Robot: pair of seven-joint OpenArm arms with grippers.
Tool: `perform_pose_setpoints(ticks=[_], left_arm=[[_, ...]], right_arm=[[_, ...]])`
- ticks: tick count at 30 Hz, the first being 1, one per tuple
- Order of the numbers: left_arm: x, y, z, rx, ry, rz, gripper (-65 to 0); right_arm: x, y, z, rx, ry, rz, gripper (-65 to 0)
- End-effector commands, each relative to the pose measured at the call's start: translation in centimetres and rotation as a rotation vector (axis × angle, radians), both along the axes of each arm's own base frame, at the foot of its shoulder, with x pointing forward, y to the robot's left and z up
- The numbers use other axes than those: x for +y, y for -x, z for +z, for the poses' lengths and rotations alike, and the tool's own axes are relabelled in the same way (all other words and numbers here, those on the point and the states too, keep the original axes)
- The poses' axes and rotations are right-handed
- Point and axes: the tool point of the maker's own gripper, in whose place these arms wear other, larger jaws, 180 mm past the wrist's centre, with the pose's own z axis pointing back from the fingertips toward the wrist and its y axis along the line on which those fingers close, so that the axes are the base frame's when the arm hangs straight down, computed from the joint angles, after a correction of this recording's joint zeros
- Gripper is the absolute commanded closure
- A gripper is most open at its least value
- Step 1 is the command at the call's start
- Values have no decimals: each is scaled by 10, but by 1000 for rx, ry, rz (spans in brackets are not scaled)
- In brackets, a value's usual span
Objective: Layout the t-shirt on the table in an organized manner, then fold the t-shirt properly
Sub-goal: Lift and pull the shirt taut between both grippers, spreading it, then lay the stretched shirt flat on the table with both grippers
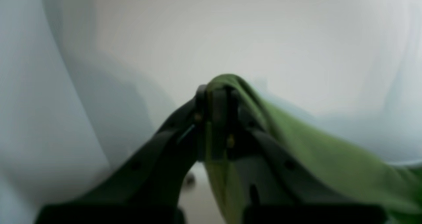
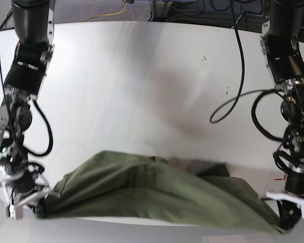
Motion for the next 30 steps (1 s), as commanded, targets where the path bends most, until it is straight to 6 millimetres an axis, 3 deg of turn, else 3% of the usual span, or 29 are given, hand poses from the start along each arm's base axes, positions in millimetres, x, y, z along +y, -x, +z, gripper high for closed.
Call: perform_pose_setpoints(ticks=[1,8,18,30], left_arm=[[5,7,6,-40,-8,11,-1],[19,30,-39,48,0,47,-1],[-3,61,-111,209,-5,-16,-1],[-3,108,-195,430,-2,-15,-1]], right_arm=[[-1,10,10,-56,23,-2,0],[0,44,-39,20,-3,-17,0],[11,84,-110,177,-32,-4,0],[22,132,-178,364,-76,11,0]])
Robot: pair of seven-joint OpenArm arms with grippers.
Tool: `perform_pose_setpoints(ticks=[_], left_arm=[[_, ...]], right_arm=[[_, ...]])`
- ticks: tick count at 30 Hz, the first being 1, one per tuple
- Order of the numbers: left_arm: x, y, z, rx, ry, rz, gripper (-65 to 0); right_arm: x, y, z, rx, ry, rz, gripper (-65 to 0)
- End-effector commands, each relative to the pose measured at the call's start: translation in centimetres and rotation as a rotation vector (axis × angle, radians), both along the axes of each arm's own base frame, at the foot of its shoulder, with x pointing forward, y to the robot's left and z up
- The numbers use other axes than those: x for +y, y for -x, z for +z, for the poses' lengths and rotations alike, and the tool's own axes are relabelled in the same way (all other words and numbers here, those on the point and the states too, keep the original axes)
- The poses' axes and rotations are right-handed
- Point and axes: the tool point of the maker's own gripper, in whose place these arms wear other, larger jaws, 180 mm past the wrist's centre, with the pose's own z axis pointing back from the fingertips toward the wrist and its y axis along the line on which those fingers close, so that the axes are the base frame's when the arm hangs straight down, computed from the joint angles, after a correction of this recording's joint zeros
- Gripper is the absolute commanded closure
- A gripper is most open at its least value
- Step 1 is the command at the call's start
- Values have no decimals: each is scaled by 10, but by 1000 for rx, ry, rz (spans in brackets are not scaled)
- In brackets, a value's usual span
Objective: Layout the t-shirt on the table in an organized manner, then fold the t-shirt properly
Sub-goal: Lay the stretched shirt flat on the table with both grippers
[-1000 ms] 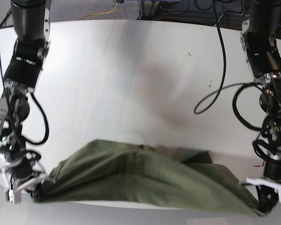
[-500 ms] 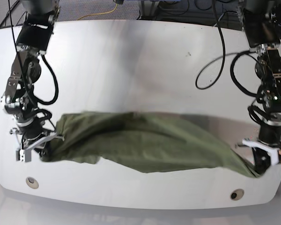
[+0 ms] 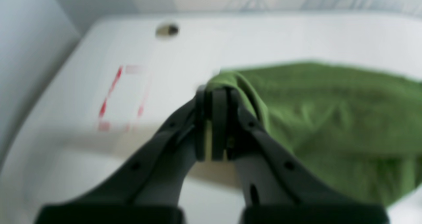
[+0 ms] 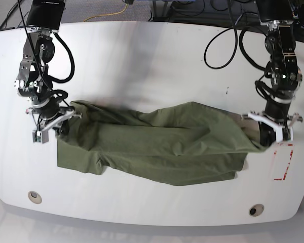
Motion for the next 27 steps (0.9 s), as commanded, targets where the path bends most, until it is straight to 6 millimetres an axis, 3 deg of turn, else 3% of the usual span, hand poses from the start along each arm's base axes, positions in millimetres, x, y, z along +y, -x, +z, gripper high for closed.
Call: perform_pose_setpoints(ticks=[1,8,19,27], left_arm=[[0,5,6,-30,-10,-8,-1],[13,28,-18,44,-15,26,0],[54,46,-16,55,-49,119,0],[51,59,-25,98,-77,46,0]], right_arm=[[-5,3,4,-12,19,0,0],[1,27,-23,64,2,-2,0],[-8,54,-45,149,33,2,0],[-8,72,-59,216,34,6,0]])
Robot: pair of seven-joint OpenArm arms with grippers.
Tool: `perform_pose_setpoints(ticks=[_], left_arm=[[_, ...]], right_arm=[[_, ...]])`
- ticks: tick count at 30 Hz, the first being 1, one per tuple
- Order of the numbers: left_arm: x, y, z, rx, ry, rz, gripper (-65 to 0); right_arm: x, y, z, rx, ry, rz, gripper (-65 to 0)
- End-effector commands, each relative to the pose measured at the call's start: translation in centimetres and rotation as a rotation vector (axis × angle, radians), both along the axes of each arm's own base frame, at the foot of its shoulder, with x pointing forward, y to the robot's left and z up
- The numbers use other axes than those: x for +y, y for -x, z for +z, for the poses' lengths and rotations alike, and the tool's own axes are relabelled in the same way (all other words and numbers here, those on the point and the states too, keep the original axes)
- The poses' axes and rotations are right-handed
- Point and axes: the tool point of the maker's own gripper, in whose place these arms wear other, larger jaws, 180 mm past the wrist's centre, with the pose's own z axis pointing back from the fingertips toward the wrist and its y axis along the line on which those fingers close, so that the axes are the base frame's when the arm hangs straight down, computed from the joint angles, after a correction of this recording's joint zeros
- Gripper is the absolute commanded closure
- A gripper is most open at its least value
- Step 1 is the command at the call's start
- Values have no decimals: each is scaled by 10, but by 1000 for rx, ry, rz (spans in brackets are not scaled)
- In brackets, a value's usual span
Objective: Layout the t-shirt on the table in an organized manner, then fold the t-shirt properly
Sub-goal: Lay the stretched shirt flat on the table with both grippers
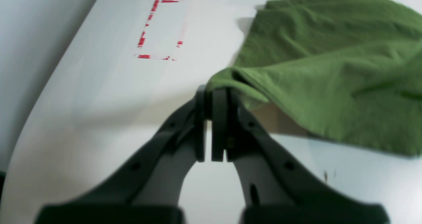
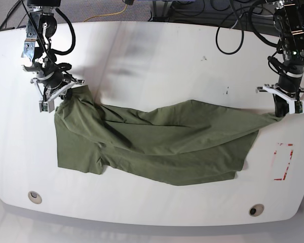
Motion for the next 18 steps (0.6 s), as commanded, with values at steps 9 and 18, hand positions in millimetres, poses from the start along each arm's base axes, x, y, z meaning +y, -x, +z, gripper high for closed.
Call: perform_pose_setpoints(ticks=[9,18], left_arm=[[4,19,-5,23,-21,-13,0],[36,31,7,16,-70,48,0]], right_arm=[[-4,27,-13,77,17,8,0],[-17,47,-20,131,58,19,0]])
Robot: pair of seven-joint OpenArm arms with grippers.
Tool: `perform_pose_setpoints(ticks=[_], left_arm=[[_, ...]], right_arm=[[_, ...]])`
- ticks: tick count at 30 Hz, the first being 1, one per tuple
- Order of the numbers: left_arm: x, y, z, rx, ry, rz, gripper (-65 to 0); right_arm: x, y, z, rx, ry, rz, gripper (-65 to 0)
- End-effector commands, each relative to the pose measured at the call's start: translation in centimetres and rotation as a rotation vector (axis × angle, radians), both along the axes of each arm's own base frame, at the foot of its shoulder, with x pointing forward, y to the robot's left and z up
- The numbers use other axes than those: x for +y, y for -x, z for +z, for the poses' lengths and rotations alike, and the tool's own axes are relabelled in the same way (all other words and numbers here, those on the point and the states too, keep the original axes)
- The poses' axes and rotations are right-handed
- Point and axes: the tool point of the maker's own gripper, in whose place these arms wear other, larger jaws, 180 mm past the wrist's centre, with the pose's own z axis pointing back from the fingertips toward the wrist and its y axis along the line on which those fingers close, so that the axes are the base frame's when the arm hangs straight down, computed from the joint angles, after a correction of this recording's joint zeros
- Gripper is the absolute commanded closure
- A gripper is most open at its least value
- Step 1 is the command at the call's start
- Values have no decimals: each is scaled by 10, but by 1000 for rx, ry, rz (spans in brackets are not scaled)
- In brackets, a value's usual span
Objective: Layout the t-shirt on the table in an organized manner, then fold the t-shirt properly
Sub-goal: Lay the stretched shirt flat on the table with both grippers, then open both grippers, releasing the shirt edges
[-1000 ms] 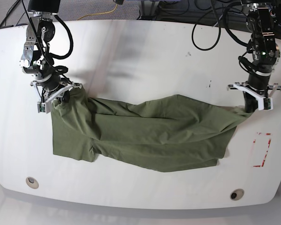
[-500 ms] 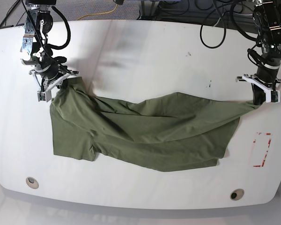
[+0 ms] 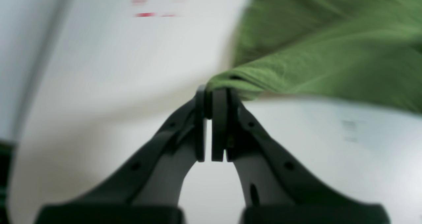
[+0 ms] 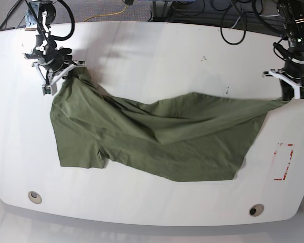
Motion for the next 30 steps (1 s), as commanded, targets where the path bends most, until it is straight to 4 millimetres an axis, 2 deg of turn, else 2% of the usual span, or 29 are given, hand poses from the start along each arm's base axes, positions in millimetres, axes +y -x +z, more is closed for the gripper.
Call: perform_pose_setpoints(ticks=[1,8,13,18,23,25,27,30], left_arm=[[6,-7,21,-50,-43,-30,0],[24,1,22,28,-83,-29,0],[18,3,19,55,-88,-74,0],[16,7,14,71,-86,-89,-1],[16,22,3,121,-86,-91,-4],[16,28,-1,140,-87,-93,-6],[17,32,-4,156,-89,-94,-22],[17,37,-7,171,-87,-96,-108]], right_arm=[[-10,-3,9,-25,30,5,0],[-22,4,9,-2,69,24,0],[-25,5,10,4,80,34,0],[-22,17,3,33,71,31,0],[-22,27,-2,58,71,32,-11],[-21,32,-5,70,66,32,-44],[-21,34,-5,75,65,31,-108],[-21,34,-5,74,64,31,-211]])
